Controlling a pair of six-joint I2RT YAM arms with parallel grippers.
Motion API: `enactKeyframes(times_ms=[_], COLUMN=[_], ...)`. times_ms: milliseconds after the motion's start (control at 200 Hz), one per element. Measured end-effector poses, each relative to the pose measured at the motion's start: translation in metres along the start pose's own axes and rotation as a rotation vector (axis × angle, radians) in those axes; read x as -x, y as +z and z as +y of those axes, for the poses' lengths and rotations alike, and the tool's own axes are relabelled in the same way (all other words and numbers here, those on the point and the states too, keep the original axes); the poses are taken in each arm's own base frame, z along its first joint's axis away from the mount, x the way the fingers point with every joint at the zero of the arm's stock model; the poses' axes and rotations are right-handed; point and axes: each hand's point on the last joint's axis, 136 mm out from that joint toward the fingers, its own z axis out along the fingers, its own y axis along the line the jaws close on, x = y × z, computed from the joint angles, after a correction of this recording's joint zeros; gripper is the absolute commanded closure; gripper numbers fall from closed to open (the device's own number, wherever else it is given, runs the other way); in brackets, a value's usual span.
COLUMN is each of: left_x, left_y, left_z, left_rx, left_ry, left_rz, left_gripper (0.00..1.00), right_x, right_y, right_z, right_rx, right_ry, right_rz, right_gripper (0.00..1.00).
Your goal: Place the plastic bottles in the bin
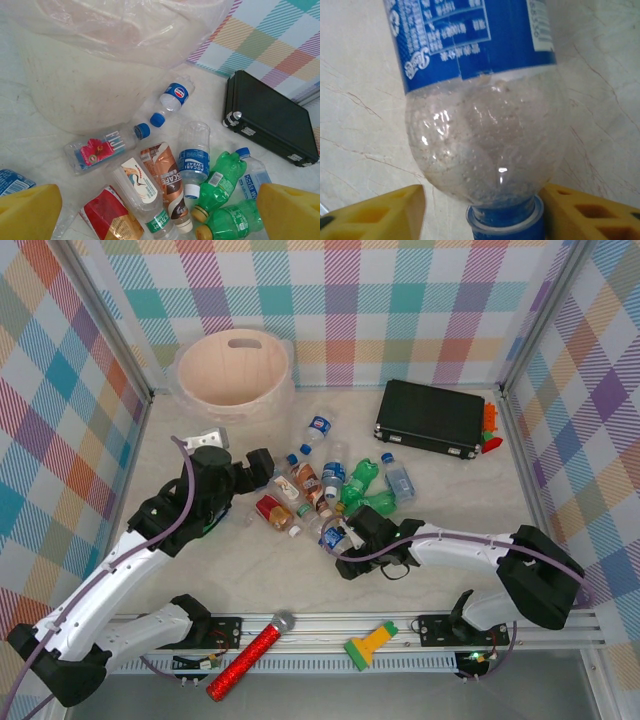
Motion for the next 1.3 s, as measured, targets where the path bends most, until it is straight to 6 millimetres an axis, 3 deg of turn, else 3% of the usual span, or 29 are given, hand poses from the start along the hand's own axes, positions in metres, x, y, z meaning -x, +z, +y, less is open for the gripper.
enactKeyframes(times_ms=[135, 555, 670, 880, 975, 1100, 1295], left_x=[-0.001, -0.004, -0.004, -0.008, -0.014, -0.028, -0.043], left_y=[0.001, 0.002, 0.002, 0.002, 0.004, 0.010, 0.024], left_z=[0.000, 0.002, 0.002, -0.001, -0.003, -0.006, -0.034], left_rx=[0.001, 0.005, 0.004, -0.013, -0.027, -0.052, -0.173], left_ry=[-0.011, -0.022, -0.026, -0.045, -0.061, -0.092, -0.191], left_rz=[0.003, 0.011, 0.012, 0.029, 0.050, 0.102, 0.179], left_gripper=[0.00, 0.01, 0.00, 0.00, 0.00, 0.01, 0.00], right_x=[0.004, -0.003, -0.006, -0.007, -0.001, 0.018, 0.044], right_y=[0.000, 0.006, 0.010, 0.008, -0.003, -0.033, -0.083], right_z=[0.003, 0.004, 0.004, 0.006, 0.009, 0.018, 0.024], right_rx=[0.009, 0.010, 0.007, 0.009, 0.016, 0.036, 0.042], right_ry=[-0.016, -0.049, -0.057, -0.075, -0.084, -0.102, -0.124], right_rz=[-0.019, -0.005, 0.011, 0.005, -0.042, -0.166, -0.366], right_gripper=[0.50, 0.49, 0.64, 0.69, 0.69, 0.68, 0.68])
